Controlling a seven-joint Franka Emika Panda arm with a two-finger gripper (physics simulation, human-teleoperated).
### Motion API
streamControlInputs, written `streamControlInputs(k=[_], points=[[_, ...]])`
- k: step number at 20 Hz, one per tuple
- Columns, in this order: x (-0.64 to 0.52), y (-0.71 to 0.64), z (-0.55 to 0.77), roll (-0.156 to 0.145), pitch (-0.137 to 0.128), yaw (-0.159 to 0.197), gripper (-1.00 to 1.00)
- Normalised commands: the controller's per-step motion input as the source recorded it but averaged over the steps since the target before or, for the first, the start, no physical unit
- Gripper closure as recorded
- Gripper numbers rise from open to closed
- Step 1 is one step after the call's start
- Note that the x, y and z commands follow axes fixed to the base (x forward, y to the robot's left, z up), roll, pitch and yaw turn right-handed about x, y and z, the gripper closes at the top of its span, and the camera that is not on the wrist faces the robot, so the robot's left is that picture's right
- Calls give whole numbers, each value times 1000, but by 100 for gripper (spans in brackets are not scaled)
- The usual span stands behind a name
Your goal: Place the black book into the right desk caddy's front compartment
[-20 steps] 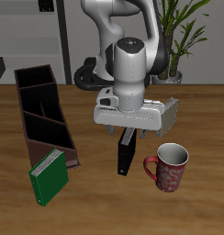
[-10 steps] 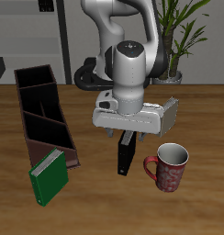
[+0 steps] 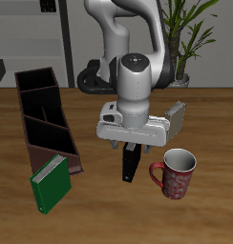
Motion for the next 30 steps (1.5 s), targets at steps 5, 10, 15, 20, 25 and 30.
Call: streamControlInputs(k=[5,10,15,20,25,30], points=[[9,-12,-127,21,20,8,-100],[-69,-22,34,-1,-11,-8,100],[-81,-37,143,3,-19,-5,100],[-112,-124,306,-11,-34,12,100],[-234,-294,470,-25,-52,37,100],[-339,-303,427,-20,-45,49,100]])
